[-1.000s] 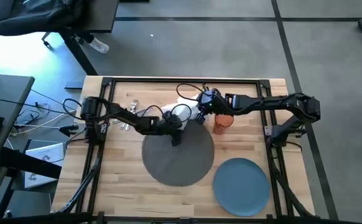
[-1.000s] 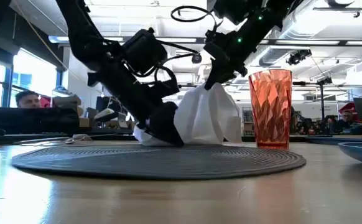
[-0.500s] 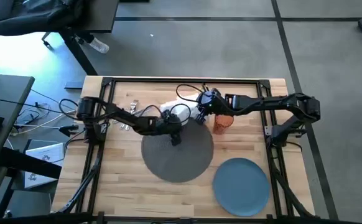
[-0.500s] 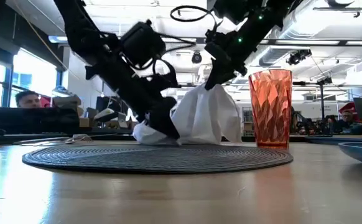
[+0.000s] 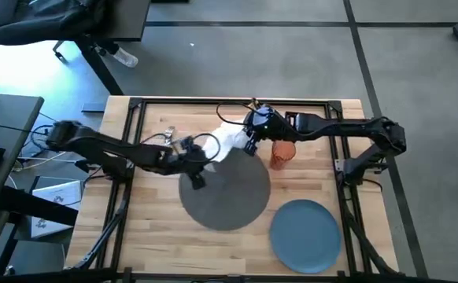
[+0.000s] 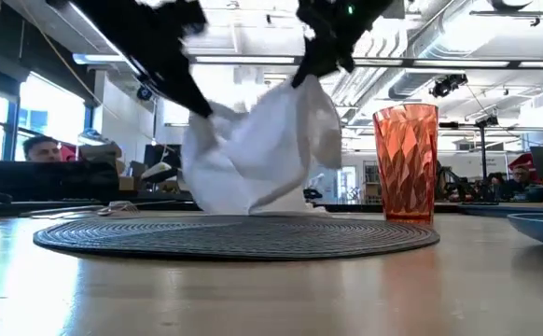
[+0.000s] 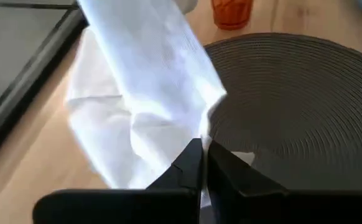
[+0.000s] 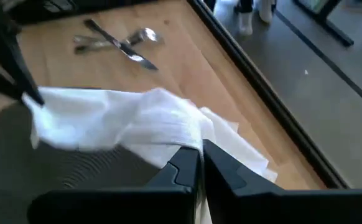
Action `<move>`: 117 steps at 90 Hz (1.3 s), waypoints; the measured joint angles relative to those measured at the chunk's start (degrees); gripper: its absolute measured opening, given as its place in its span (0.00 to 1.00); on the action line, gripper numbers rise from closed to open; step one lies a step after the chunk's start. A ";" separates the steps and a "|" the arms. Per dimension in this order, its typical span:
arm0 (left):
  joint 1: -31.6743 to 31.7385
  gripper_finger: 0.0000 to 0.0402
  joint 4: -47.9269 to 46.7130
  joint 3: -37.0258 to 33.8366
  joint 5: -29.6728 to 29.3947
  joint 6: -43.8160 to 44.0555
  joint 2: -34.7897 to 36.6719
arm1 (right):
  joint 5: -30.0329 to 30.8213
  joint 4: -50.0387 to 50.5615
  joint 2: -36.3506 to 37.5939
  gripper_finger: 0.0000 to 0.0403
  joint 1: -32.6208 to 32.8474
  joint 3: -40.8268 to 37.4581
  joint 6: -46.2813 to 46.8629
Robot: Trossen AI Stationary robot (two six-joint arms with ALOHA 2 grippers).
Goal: Set table place
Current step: Fold the white table napkin
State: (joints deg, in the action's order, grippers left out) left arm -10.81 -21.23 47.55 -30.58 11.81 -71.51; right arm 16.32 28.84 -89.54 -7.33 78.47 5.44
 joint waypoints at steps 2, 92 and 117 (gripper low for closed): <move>-0.62 0.00 -1.13 0.00 -1.03 0.00 1.37 | 0.00 0.59 0.00 0.00 0.32 0.97 -0.24; -12.50 0.00 -12.12 8.05 -7.19 -9.58 27.30 | 8.10 11.24 -0.02 0.00 10.05 12.14 -10.48; -12.51 0.00 -20.86 11.97 -4.81 -7.64 27.27 | 3.44 12.53 -0.11 0.00 8.81 12.61 -9.17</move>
State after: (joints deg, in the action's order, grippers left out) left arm -23.32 -42.09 59.52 -35.38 4.17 -44.24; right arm 19.76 41.37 -89.65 1.48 91.08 -3.73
